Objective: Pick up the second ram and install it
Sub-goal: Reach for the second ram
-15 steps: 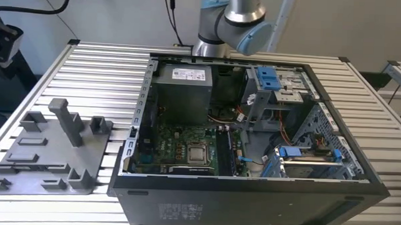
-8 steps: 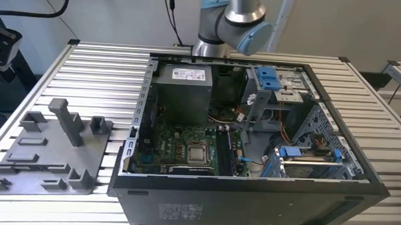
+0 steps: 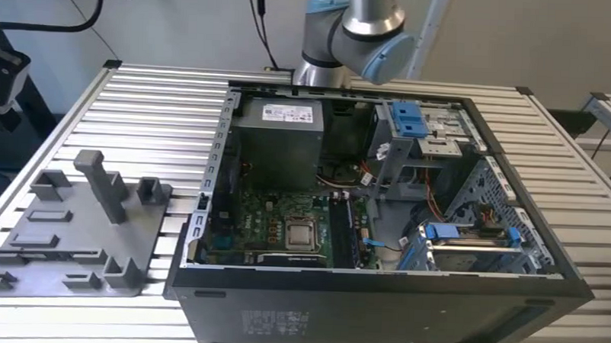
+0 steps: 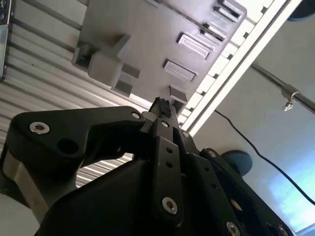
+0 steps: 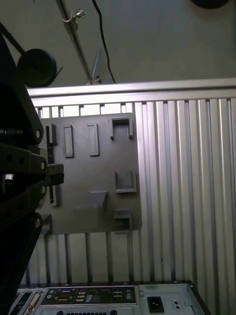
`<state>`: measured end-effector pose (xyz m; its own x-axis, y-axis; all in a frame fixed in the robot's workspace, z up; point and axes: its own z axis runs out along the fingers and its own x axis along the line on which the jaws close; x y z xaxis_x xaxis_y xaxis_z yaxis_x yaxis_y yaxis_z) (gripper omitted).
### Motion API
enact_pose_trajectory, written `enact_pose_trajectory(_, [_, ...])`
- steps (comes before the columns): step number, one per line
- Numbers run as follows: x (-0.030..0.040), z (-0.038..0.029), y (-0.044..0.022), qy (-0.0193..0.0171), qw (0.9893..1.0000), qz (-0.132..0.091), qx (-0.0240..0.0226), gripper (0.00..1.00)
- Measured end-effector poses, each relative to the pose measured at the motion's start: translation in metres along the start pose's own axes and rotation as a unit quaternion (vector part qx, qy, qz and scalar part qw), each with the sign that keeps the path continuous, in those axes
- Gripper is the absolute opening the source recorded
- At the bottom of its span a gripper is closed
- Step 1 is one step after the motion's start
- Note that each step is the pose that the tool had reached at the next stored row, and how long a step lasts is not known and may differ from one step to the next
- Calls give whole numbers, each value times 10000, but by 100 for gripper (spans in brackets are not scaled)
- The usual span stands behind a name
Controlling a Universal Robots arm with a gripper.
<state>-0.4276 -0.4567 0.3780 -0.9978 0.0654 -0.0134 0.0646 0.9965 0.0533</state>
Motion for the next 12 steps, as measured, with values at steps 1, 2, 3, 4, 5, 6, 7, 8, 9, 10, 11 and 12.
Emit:
enact_pose_trajectory(1, [-1,1,-8,0,10000,-1,0,11])
enact_pose_trajectory(2, [-1,3,-16,0,10000,-2,0,11])
enact_pose_trajectory(3, [-2,5,-21,0,10000,-2,0,11])
enact_pose_trajectory(4, [-2,6,-25,-1,10000,-3,-1,11])
enact_pose_trajectory(5, [-3,7,-28,0,10000,-4,0,11])
enact_pose_trajectory(6, [-7,7,-32,0,10000,-5,0,11])
enact_pose_trajectory(7, [-9,7,-34,1,10000,-7,0,11])
enact_pose_trajectory(8, [-11,8,-35,1,10000,-8,0,11])
enact_pose_trajectory(9, [-12,8,-35,0,10000,-9,0,11])
enact_pose_trajectory(10, [-14,9,-36,0,10000,-12,0,11])
enact_pose_trajectory(11, [-15,8,-36,1,10000,-15,0,11])
enact_pose_trajectory(12, [-15,8,-36,1,10000,-16,0,11])
